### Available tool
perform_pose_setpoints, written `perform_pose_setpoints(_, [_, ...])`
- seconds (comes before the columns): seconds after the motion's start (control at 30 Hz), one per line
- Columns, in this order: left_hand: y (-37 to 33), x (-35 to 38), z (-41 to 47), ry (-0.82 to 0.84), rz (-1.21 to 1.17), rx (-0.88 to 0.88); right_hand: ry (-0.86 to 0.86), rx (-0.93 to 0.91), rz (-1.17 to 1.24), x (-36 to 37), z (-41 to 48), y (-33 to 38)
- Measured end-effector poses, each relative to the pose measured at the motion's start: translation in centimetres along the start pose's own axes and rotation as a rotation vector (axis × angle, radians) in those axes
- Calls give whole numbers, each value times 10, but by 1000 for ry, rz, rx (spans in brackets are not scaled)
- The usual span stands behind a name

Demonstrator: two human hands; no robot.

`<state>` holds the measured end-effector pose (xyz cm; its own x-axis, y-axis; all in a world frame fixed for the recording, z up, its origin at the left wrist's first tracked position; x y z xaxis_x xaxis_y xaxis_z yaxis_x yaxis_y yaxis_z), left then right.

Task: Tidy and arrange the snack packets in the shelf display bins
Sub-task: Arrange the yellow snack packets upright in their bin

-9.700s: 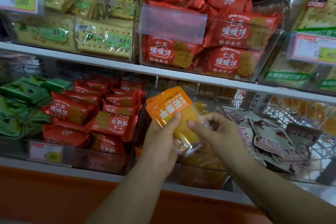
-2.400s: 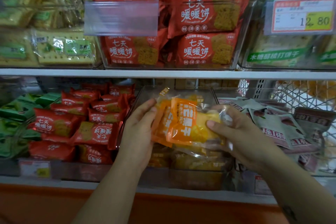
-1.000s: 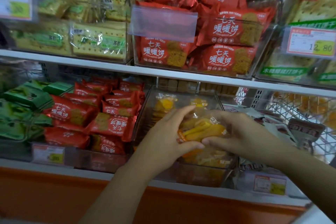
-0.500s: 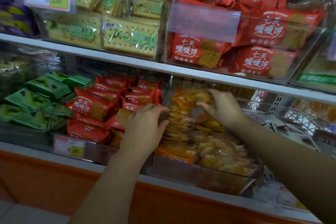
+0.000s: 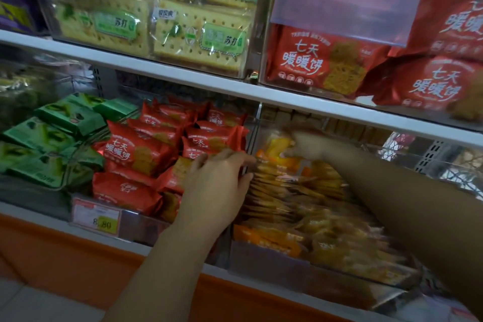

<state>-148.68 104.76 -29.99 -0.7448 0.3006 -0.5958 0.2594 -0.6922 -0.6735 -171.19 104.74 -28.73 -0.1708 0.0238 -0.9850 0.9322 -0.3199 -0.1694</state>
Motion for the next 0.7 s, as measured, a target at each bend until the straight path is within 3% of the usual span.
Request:
perform_pose_setpoints(0.23, [1,1,-4,-25,-25,39,-25,-95,218,4,3,9])
perform_pose_setpoints(0.7, [0,3,-6,-39,-6,66,4,-198,200,34,6,16])
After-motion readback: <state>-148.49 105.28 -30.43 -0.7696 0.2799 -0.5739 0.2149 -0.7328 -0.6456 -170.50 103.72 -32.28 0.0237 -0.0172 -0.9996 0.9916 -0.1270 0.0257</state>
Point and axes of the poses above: each hand's wrist, its own z-axis towards the middle knuckle, its own x-axis out of the palm, y = z × x, the point moved 5 cm from there along z, towards the middle knuckle, and after that the axes turned 14 degrees about -z, right-handed, at the moved point
